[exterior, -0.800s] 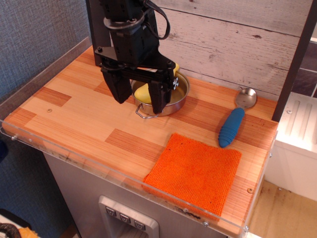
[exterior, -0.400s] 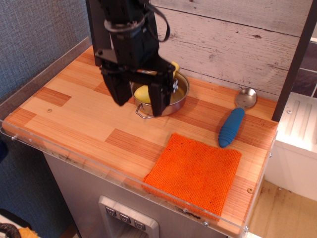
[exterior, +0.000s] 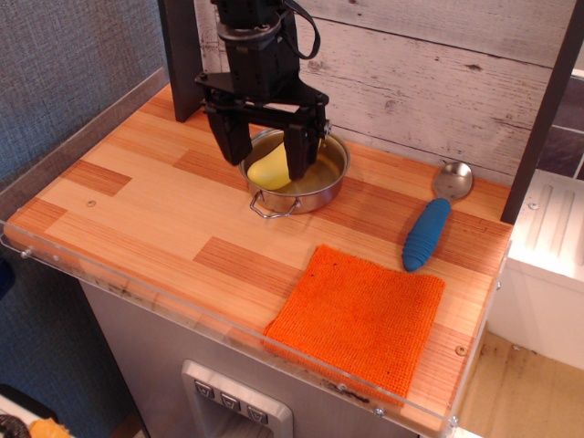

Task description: Place the banana on the orange towel

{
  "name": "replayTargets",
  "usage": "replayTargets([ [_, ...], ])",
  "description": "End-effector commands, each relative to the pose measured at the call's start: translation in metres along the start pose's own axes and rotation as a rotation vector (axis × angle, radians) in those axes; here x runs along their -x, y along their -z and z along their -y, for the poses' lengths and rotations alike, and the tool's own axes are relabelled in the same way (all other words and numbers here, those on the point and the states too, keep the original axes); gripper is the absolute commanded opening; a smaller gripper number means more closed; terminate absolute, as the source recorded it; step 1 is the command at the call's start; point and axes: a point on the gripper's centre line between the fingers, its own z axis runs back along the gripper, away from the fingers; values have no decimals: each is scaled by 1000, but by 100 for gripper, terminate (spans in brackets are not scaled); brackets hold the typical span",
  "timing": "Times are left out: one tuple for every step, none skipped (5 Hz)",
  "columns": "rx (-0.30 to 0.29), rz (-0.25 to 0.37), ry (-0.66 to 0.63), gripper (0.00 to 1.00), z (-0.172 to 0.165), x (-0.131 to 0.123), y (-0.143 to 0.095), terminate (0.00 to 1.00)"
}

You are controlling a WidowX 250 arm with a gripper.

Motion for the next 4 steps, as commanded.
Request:
replayTargets([
  [-45,46,-39,100,-26,-37,8,0],
  [-65,46,-31,100,-29,-44,25,0],
  [-77,69,-30,100,-28,-51,30,0],
  [-82,91,-21,100,-22,-61,36,0],
])
